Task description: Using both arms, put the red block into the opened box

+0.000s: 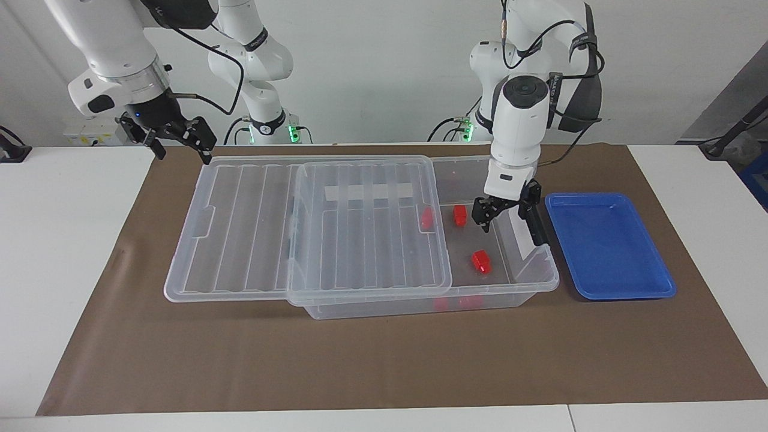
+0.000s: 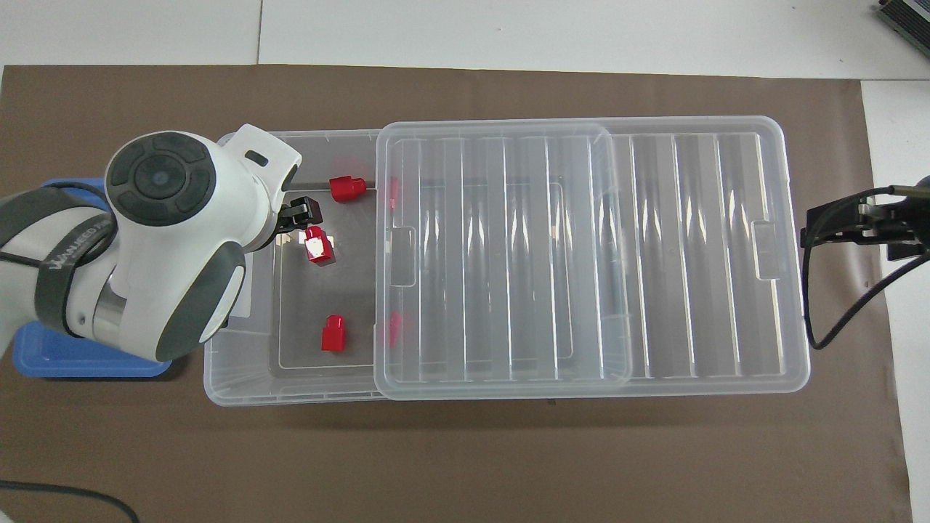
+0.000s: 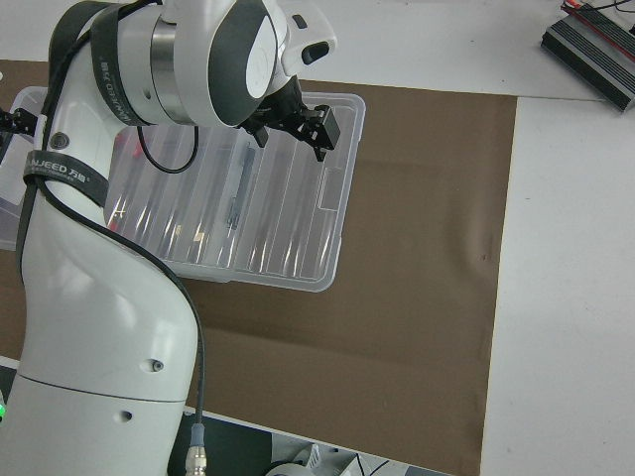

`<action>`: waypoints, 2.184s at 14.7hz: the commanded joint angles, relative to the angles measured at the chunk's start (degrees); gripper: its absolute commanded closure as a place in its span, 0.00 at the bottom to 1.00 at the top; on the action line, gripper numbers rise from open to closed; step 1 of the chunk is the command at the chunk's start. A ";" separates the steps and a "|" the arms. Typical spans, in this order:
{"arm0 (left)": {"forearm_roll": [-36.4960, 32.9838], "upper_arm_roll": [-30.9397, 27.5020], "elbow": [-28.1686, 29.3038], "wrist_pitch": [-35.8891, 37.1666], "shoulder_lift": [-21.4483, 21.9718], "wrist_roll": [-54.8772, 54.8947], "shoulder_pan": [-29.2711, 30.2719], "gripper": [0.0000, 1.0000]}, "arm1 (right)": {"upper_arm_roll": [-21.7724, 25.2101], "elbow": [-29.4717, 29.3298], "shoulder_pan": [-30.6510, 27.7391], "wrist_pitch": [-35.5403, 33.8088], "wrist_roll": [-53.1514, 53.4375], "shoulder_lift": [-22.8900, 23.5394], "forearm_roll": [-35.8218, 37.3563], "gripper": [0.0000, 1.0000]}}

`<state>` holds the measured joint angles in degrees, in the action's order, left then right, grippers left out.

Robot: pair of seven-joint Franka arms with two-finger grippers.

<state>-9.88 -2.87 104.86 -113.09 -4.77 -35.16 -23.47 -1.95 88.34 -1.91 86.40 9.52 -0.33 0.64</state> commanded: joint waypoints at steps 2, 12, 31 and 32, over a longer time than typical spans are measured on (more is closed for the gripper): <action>5.04 -0.38 -0.27 5.94 6.42 18.31 9.55 0.00 | -0.34 0.08 -0.55 -0.54 0.85 -0.46 -1.17 0.00; 5.75 0.50 0.26 6.92 8.64 37.62 21.27 0.00 | -0.25 7.08 -3.62 6.30 -0.74 -3.18 -1.17 1.00; 5.58 1.90 0.35 13.94 12.93 38.06 21.27 0.00 | -0.43 22.84 -10.22 32.25 -2.76 1.65 -1.17 1.00; 5.84 2.08 0.08 14.82 14.16 37.97 21.79 0.00 | -0.43 23.36 -9.52 32.25 -3.11 1.65 -1.17 1.00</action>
<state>-4.84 -1.25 104.51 -101.03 5.82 2.13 -2.20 -1.93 110.22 -11.62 117.87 8.55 1.90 0.64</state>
